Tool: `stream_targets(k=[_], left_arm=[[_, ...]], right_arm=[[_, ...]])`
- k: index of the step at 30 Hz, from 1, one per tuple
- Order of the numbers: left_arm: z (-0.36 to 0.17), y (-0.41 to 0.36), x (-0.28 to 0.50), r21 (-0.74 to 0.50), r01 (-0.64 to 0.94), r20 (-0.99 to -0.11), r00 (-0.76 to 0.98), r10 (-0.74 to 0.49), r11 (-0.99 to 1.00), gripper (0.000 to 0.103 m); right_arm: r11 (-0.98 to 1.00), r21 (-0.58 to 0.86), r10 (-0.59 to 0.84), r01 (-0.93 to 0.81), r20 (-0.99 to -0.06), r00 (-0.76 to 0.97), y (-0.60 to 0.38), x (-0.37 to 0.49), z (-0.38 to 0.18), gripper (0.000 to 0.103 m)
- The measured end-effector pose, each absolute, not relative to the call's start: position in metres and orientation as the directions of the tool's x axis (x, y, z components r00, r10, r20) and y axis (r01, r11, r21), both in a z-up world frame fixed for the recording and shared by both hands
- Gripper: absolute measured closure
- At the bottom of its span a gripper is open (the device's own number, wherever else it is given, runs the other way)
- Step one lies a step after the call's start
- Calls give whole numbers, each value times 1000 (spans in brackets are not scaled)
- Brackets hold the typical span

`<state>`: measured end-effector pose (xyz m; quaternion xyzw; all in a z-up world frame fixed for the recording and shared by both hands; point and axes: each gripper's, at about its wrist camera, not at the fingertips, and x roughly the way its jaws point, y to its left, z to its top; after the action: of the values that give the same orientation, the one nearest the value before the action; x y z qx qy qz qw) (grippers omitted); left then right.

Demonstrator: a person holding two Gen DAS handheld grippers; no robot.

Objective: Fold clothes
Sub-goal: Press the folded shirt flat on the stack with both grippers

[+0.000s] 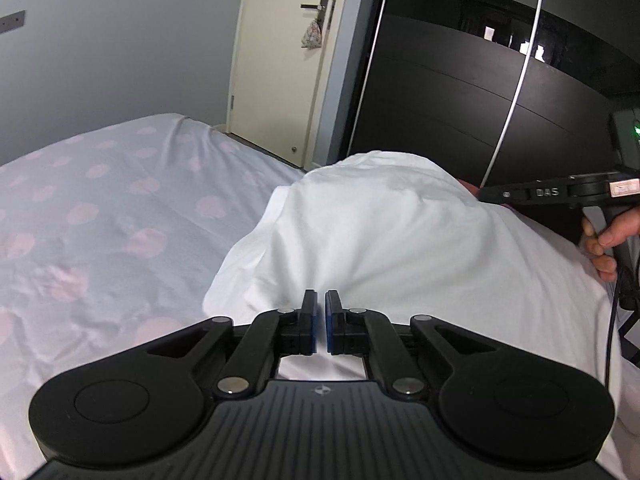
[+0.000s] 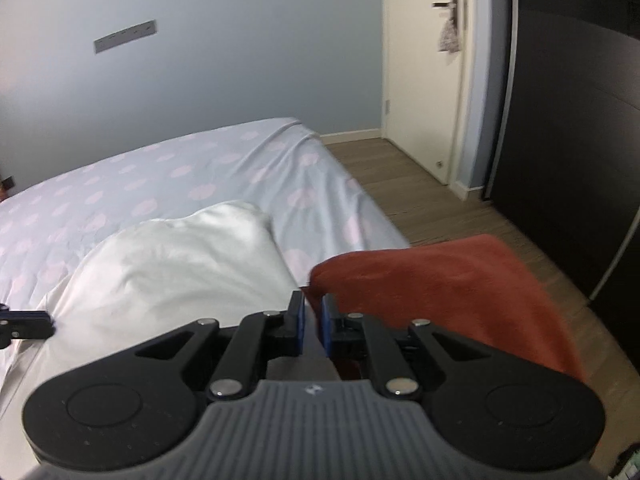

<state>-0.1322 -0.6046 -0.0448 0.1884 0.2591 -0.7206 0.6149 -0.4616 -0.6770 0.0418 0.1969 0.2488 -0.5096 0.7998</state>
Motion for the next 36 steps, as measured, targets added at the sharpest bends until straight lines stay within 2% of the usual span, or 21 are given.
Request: stream_targets(k=[1,3,6,9,11,16,17,20,24,26,27,30,32,34,36], left_arm=[[-41,-599,-133,-129,986,-586,-162,-794,-106,95],[-31,-586,-138,-123,986,-557,-161,-815,-110,83],[-18,-568,-151,-154,976,-514,-211,-832,-152,77],[-14,-555,-170,-197,955,-508,-294,-810,-223,75],[-18,-549,-186,-179,950,-521,-313,-794,-257,75],[-45,-545,-207,-137,955,-611,-292,-736,-265,75],[-52,-546,-206,-144,954,-617,-293,-730,-261,72],[-58,-545,-199,-197,952,-616,-305,-727,-233,71],[-47,-536,-200,-175,962,-594,-273,-756,-210,70],[-42,-531,-199,-170,966,-584,-258,-770,-195,64],[-39,-528,-199,-168,968,-579,-250,-776,-187,59],[-31,-520,-199,-161,973,-562,-227,-795,-164,54],[-25,-512,-198,-158,978,-540,-203,-817,-139,50],[-19,-505,-198,-134,984,-514,-167,-841,-113,43],[-12,-498,-199,-110,990,-501,-132,-856,-88,26]], right_arm=[[393,78,-720,916,-594,359,-672,-467,46,92],[390,91,-732,916,-573,369,-655,-476,56,90],[409,92,-734,908,-558,387,-624,-482,68,89],[437,84,-728,895,-552,407,-591,-485,76,89],[437,83,-718,896,-568,403,-578,-485,72,88],[406,88,-699,910,-611,371,-576,-492,47,89],[399,100,-694,912,-617,371,-577,-495,42,89],[388,117,-689,914,-621,373,-577,-499,38,90],[374,145,-709,916,-592,383,-564,-501,46,87],[364,203,-725,909,-550,413,-552,-504,51,73],[355,223,-733,908,-537,418,-546,-504,53,59],[359,266,-738,895,-506,446,-528,-500,60,56],[366,291,-737,884,-489,466,-517,-497,66,46],[352,296,-757,888,-469,456,-505,-493,72,24],[304,285,-802,909,-439,406,-492,-486,79,11]])
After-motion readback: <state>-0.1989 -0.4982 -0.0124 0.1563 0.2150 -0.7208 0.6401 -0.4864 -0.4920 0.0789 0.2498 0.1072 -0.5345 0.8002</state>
